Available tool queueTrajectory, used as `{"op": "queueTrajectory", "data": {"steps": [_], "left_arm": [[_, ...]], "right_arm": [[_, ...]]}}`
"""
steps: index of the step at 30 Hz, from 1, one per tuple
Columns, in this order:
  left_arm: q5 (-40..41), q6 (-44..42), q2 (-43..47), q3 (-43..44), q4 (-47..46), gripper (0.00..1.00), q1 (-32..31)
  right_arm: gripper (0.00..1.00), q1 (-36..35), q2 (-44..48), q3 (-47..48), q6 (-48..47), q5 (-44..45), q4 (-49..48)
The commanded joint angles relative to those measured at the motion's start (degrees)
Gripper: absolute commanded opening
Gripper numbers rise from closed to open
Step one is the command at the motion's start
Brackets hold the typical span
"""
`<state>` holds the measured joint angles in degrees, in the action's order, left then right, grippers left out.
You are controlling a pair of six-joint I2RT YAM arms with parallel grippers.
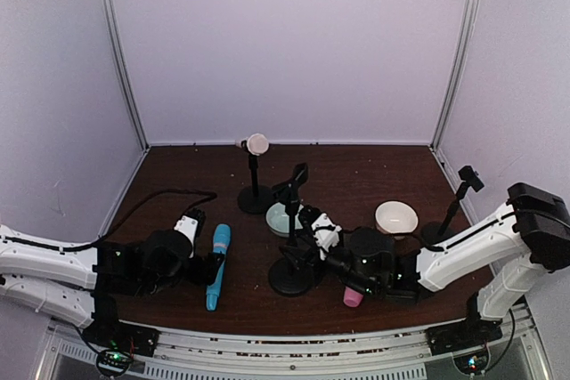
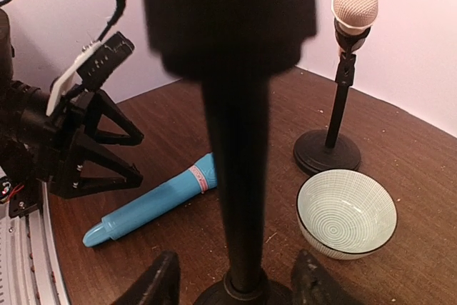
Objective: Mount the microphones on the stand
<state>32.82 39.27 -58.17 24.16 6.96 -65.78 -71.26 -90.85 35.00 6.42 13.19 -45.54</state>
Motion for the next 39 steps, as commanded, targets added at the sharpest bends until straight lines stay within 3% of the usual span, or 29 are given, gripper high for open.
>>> {"op": "queueTrajectory", "data": {"steps": [1, 5, 17, 26, 32, 39], "left_arm": [[-3.2, 3.2, -2.4, 2.8, 4.6, 0.80, 1.2], [-3.9, 3.3, -4.8, 4.5, 6.8, 0.80, 2.6], [-20.9, -4.8, -18.3, 16.8, 10.3, 0.79, 18.5], [-25.8, -7.4, -32.9, 28.9, 17.3, 0.75, 21.9], [-25.3, -7.3, -39.1, 32.1, 21.1, 0.74, 21.9], [-24.9, -8.7, -41.3, 33.9, 22.3, 0.59, 21.9]], "right_arm": [[0.60, -0.1, 6.3, 1.4, 3.7, 0.2, 6.0], [0.70, -0.9, 9.9, -0.5, 6.5, 0.0, 10.6], [0.71, -9.3, 17.6, -6.6, 10.1, 3.8, 17.2], [0.71, -13.9, 15.5, -6.7, 10.0, 5.4, 17.5], [0.71, -14.7, 17.1, -7.1, 9.7, 5.9, 17.8], [0.70, -15.5, 18.1, -7.3, 9.5, 6.3, 19.8]]}}
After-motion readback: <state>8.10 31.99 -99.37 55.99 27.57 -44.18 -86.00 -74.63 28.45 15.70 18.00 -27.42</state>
